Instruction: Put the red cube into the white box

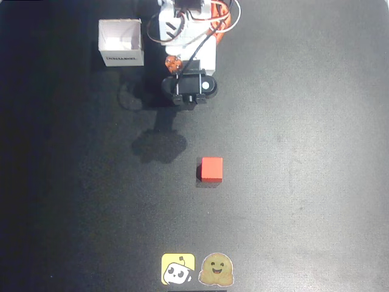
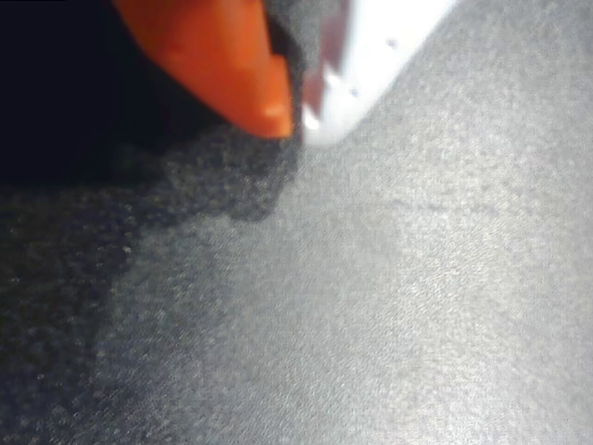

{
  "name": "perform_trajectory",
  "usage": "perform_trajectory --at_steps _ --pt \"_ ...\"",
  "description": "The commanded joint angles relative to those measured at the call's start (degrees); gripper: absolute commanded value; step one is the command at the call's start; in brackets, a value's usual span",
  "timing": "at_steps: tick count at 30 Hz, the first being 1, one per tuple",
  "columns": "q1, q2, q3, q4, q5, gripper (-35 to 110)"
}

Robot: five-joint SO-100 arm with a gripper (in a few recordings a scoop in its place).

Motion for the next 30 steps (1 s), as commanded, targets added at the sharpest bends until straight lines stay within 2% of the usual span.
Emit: perform_trajectory --at_steps 1,15,23,30 --pt "-0.6 -0.1 0.0 -0.5 -0.4 1" --pt "-0.7 -0.1 0.0 -0.5 -0.4 1" --pt "-1.3 -0.1 -1.1 -0.4 -2.2 11" --pt "-3.2 -0.6 -7.4 0.8 -1.4 14"
